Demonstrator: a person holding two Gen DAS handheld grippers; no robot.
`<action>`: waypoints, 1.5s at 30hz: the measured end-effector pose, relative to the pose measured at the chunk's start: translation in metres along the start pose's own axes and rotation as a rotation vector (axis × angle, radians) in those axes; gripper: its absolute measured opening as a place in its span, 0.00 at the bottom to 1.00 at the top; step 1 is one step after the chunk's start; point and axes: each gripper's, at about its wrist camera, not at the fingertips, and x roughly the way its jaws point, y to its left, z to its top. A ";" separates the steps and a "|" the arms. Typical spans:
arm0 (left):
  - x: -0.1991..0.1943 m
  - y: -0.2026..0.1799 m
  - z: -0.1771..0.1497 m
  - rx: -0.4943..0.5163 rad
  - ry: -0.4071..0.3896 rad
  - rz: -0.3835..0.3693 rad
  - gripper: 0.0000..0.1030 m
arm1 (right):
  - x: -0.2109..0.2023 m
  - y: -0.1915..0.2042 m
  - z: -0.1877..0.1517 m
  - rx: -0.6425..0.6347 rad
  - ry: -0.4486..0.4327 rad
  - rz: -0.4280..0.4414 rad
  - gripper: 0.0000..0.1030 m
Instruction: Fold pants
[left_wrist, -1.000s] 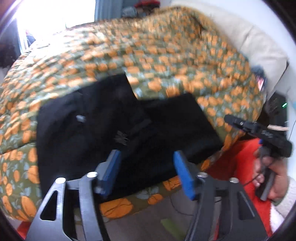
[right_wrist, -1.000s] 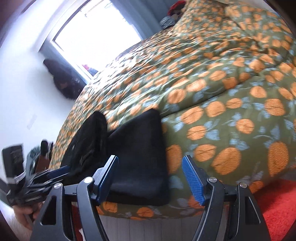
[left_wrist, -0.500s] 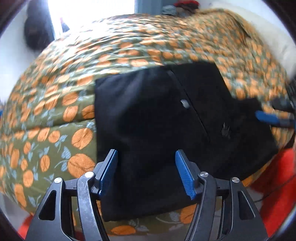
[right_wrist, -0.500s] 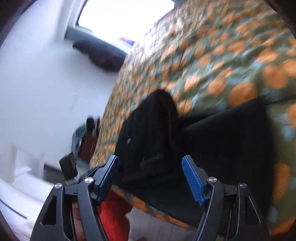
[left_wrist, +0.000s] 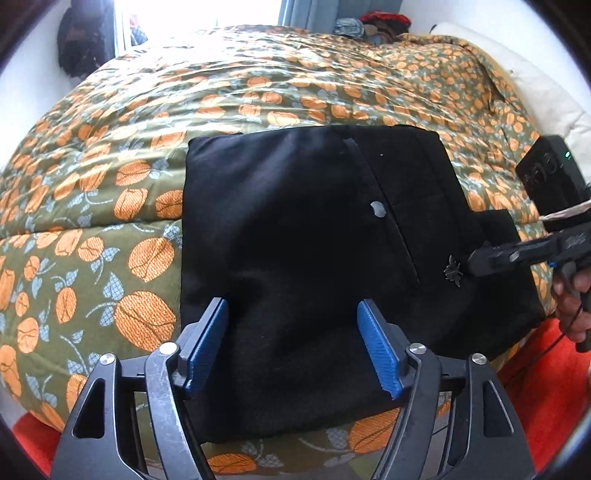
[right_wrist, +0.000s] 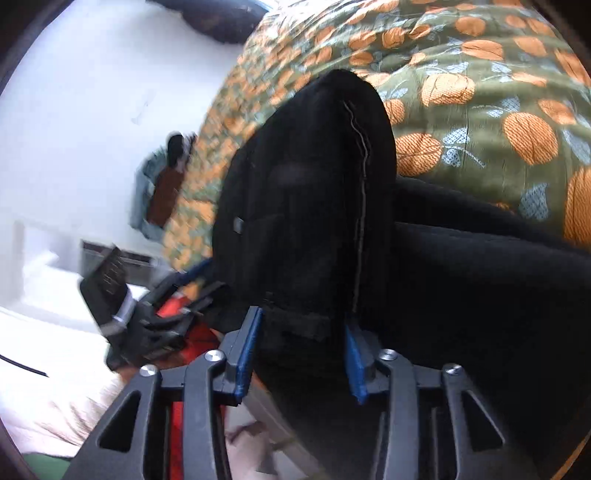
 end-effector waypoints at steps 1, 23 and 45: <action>0.001 0.001 -0.001 -0.008 0.001 0.001 0.75 | 0.004 -0.001 0.001 -0.006 0.013 -0.026 0.32; -0.031 -0.042 0.002 0.070 0.029 -0.089 0.73 | -0.114 -0.048 -0.122 0.199 -0.197 -0.210 0.25; -0.017 -0.062 0.000 0.137 0.099 0.043 0.71 | -0.093 0.005 -0.094 0.005 -0.343 -0.411 0.45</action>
